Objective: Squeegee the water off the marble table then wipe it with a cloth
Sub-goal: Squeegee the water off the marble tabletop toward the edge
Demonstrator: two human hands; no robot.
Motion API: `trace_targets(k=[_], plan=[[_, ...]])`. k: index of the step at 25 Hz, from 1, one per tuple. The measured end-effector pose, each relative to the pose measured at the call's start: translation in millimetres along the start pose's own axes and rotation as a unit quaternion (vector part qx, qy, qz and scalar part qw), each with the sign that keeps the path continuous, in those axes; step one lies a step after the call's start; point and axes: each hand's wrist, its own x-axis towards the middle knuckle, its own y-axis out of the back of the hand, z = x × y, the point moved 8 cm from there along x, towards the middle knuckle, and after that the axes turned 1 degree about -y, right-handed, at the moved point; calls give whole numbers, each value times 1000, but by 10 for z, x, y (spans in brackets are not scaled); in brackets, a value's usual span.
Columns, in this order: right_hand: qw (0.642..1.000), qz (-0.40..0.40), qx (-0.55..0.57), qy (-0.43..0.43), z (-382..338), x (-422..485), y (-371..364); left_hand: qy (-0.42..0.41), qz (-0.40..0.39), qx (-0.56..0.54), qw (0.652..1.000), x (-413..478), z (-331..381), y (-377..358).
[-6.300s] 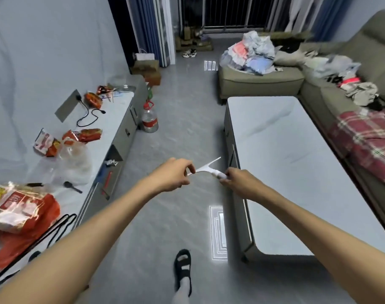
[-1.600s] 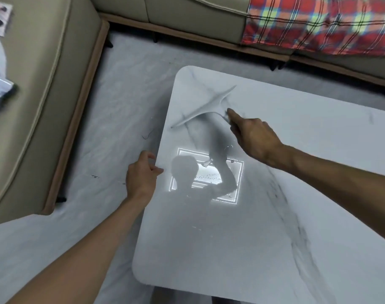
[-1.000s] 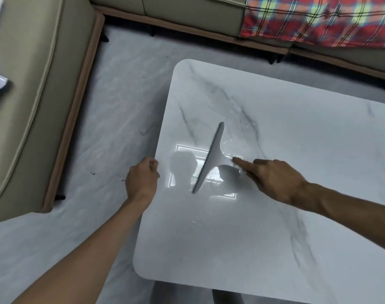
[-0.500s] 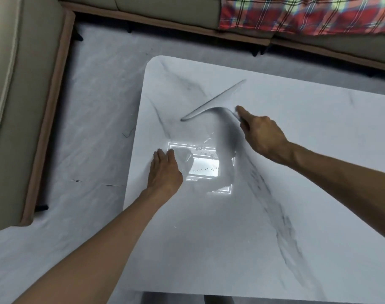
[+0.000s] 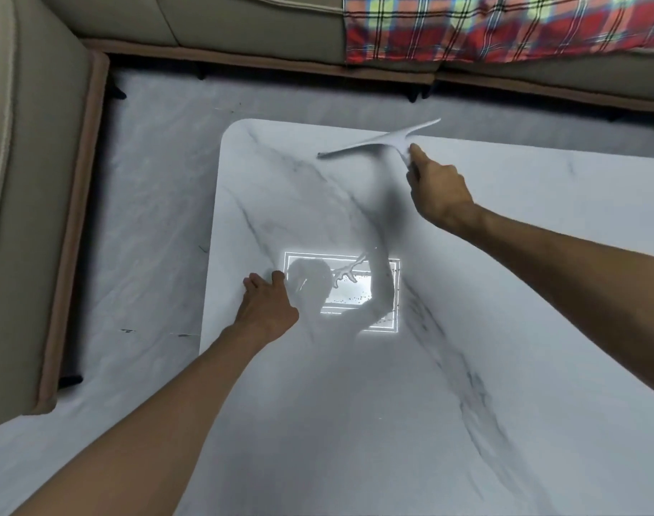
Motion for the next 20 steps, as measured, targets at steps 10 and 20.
trace_targets(k=[10,20], plan=[[993,-101,-56,29,454,-1474,-381,0,17,-27,999,-111,-65,55],[995,-30,21,92,-1844,199,-578,36,177,-209,961,-552,-951,417]])
